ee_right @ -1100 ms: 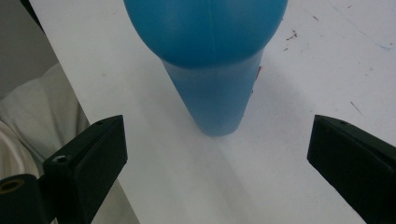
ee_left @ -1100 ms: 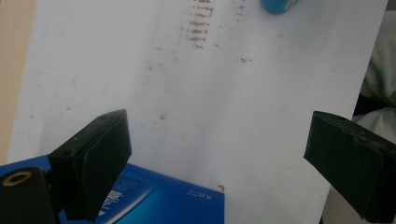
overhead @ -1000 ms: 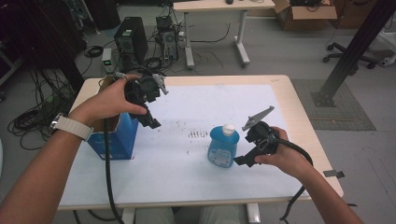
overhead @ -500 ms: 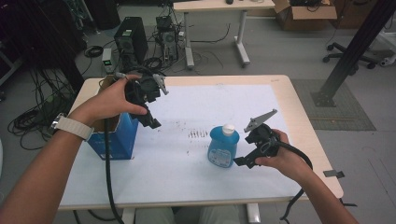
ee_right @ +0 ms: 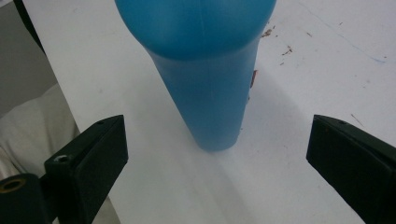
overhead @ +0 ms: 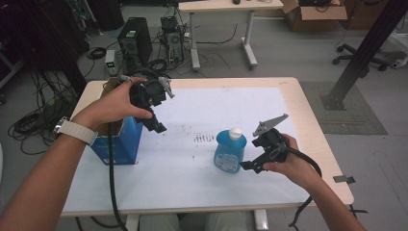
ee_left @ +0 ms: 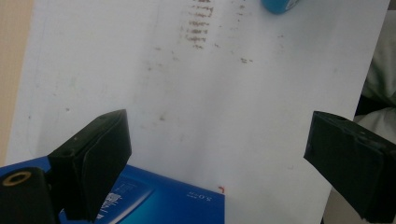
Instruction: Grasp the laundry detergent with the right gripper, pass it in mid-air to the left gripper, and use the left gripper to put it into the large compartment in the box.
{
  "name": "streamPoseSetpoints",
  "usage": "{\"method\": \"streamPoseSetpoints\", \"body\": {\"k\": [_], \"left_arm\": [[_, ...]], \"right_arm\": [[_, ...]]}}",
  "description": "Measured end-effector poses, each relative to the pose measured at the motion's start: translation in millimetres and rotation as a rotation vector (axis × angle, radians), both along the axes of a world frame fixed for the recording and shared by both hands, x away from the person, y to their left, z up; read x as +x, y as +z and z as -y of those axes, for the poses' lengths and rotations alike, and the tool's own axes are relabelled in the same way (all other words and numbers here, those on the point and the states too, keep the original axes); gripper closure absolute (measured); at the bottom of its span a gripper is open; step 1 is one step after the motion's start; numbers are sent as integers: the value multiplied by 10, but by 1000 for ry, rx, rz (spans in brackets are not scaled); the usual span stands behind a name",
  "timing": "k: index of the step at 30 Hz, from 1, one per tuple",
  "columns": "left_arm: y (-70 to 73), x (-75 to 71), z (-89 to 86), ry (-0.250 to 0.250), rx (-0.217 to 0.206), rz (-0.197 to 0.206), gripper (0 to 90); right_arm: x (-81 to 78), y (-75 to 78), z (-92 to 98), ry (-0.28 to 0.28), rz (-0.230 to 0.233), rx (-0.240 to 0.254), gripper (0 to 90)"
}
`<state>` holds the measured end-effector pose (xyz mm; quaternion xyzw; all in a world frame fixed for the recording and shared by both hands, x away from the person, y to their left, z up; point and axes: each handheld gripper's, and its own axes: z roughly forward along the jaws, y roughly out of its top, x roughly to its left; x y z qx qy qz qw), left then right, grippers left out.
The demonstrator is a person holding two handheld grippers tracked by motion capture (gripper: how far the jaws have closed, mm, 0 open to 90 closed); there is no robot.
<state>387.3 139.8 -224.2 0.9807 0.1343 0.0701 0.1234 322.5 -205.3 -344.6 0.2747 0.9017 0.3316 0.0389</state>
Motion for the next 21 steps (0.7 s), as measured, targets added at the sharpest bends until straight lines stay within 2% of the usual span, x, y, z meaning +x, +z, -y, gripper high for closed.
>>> {"method": "streamPoseSetpoints", "body": {"k": [10, 21], "left_arm": [[0, 0, 0, 0, -1, 0, 75], [-1, 2, -11, 1, -1, 1, 75]], "right_arm": [[-8, -23, -10, -3, 32, 34, 54], [-3, -39, -23, -6, 46, 56, 53]]}}
